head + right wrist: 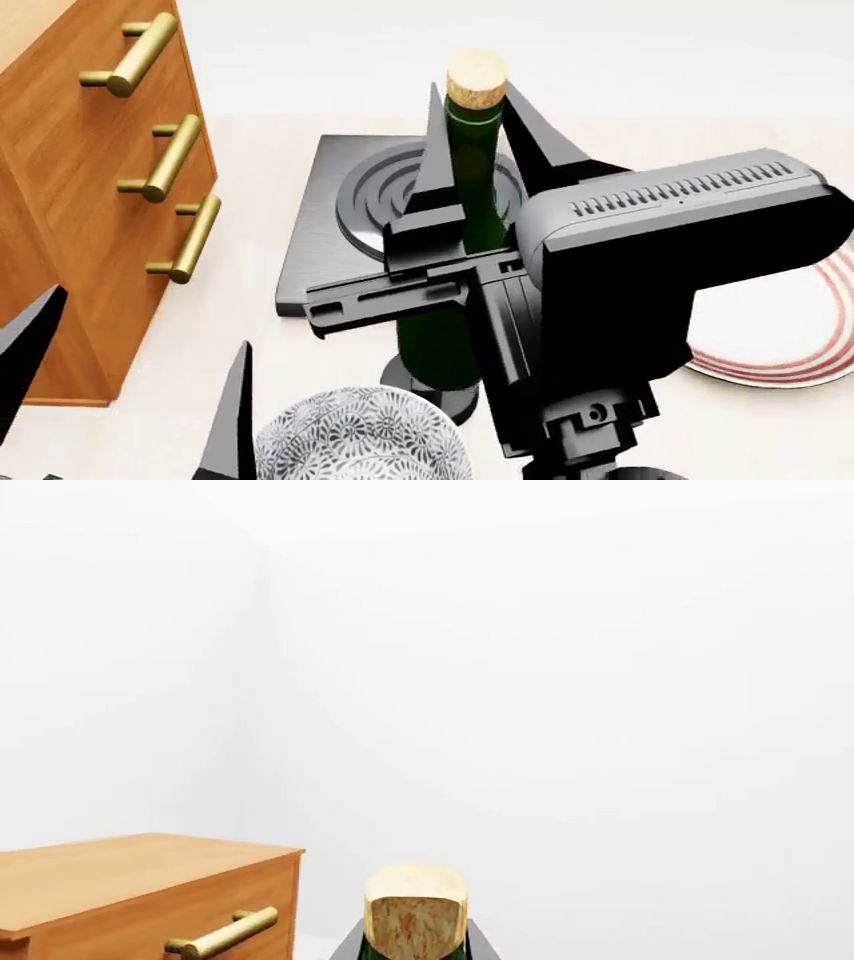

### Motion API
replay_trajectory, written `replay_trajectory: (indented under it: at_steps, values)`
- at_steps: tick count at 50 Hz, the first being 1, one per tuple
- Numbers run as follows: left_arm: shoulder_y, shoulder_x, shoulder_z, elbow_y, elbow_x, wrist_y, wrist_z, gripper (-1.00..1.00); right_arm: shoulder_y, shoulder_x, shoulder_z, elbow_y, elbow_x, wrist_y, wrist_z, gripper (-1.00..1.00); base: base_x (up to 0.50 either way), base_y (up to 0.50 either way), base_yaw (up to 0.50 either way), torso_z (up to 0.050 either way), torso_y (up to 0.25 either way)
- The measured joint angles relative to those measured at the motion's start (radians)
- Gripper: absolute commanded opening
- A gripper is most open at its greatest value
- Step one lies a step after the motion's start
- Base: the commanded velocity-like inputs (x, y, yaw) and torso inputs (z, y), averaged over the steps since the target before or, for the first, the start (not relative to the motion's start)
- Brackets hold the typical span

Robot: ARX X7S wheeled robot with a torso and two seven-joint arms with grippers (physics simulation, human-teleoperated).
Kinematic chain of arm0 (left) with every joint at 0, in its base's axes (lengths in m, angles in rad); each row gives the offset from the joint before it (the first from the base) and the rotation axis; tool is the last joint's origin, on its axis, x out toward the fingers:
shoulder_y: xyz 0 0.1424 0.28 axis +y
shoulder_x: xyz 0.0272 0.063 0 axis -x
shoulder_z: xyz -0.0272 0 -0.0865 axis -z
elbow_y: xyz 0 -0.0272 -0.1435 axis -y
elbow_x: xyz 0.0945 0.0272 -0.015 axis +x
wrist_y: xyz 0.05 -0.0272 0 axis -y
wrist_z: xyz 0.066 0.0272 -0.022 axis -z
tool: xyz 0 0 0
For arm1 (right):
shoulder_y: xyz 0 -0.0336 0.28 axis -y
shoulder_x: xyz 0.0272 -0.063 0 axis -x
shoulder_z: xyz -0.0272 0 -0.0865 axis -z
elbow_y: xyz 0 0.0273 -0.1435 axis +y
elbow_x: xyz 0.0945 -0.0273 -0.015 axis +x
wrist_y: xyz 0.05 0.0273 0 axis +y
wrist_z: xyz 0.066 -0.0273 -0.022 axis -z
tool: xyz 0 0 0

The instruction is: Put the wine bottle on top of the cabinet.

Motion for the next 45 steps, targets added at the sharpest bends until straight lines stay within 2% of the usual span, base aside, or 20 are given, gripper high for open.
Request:
replay_trajectory:
  at_steps: [19, 45]
  values:
    - [-0.030, -0.005, 0.097, -0.080, -0.020, 0.018, -0.040, 1.00, 0.036, -0.029, -0.031, 0.029, 0.009, -0.013, 0.016, -1.00, 0.00, 0.00, 0.00, 0.000, 0.001]
    - [-0.096, 0.001, 0.170, -0.403, -0.092, 0.170, -0.079, 1.00, 0.041, -0.039, -0.052, 0.026, 0.032, -0.029, 0.035, -1.00, 0.00, 0.00, 0.00, 0.000, 0.001]
